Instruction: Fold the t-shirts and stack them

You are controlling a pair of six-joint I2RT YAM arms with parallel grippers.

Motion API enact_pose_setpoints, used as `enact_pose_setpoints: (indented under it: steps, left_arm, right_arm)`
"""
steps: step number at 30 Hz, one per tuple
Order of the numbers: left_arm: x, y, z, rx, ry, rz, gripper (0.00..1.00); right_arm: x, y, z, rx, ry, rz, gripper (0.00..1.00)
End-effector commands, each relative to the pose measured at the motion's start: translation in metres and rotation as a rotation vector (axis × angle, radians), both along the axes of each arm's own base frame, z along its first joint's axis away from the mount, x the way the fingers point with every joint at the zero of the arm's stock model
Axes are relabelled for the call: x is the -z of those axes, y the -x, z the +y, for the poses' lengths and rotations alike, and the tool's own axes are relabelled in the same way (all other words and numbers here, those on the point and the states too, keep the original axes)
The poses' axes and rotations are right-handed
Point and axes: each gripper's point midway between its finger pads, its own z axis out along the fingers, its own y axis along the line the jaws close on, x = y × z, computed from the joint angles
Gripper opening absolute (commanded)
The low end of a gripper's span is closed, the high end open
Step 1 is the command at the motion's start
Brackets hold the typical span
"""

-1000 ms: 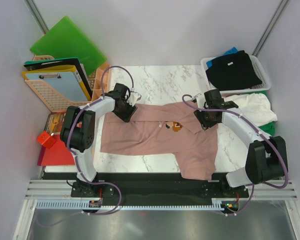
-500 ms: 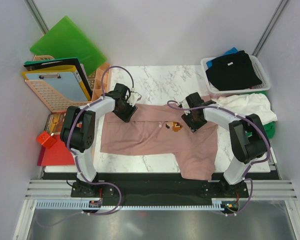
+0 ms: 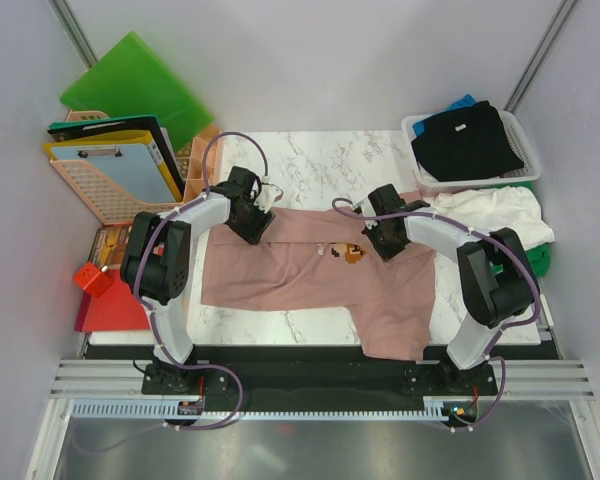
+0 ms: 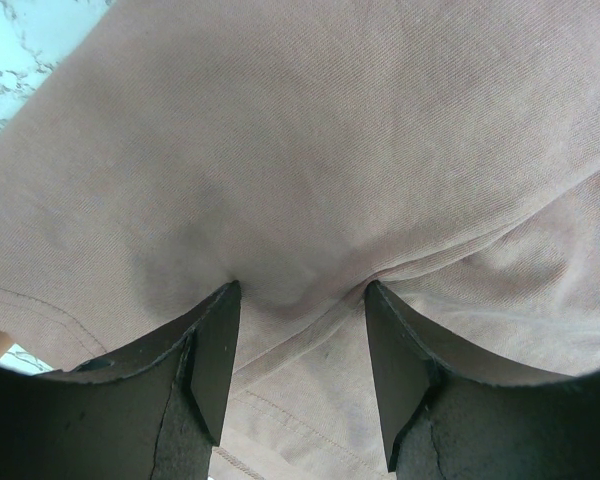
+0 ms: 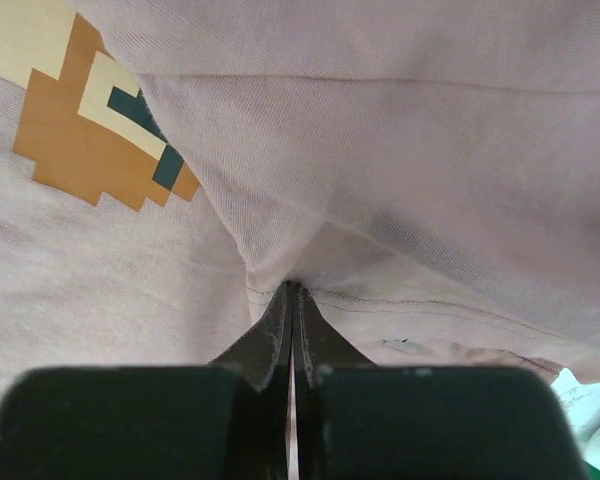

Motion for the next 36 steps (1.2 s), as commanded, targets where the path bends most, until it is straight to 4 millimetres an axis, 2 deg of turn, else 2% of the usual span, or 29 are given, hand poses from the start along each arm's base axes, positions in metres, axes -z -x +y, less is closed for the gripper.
enact_pose_setpoints:
  steps: [1, 5, 9, 12, 14, 15, 16, 18, 20, 26, 36]
  left_arm:
    - [0.031, 0.039, 0.017, 0.047, -0.099, 0.143, 0.6]
    - [0.031, 0.039, 0.017, 0.047, -0.097, 0.142, 0.6]
    - [0.032, 0.04, 0.017, 0.045, -0.095, 0.148, 0.6]
    - [0.033, 0.04, 0.016, 0.047, -0.095, 0.148, 0.6]
    - [0.034, 0.04, 0.017, 0.046, -0.094, 0.151, 0.6]
    - [0.034, 0.04, 0.016, 0.044, -0.093, 0.155, 0.6]
    - [0.034, 0.04, 0.015, 0.046, -0.091, 0.153, 0.6]
    - [0.034, 0.041, 0.015, 0.046, -0.087, 0.157, 0.6]
    - [0.035, 0.042, 0.016, 0.045, -0.09, 0.158, 0.6]
    - [0.032, 0.041, 0.017, 0.046, -0.098, 0.147, 0.6]
    - [0.035, 0.043, 0.019, 0.052, -0.104, 0.156, 0.6]
  right_arm:
    - [-0.004, -0.001, 0.006, 0.002, -0.026, -0.005, 0.0]
    - [-0.013, 0.003, 0.004, 0.0, -0.031, -0.016, 0.0]
    - [-0.042, 0.012, 0.011, -0.009, -0.099, -0.046, 0.0]
    - [-0.054, 0.024, 0.016, -0.021, -0.147, -0.044, 0.0]
    - [-0.056, 0.03, 0.016, -0.049, -0.152, -0.039, 0.01]
    - [-0.054, 0.033, 0.012, -0.051, -0.137, -0.036, 0.05]
    - [-0.052, 0.033, 0.01, -0.054, -0.121, -0.04, 0.22]
    - [-0.042, 0.033, 0.0, -0.049, -0.071, -0.034, 0.41]
    - [-0.033, 0.033, -0.001, -0.046, -0.057, -0.019, 0.47]
    - [-0.011, 0.026, 0.001, -0.04, -0.041, 0.016, 0.49]
    - [-0.007, 0.012, 0.007, -0.04, -0.049, 0.006, 0.44]
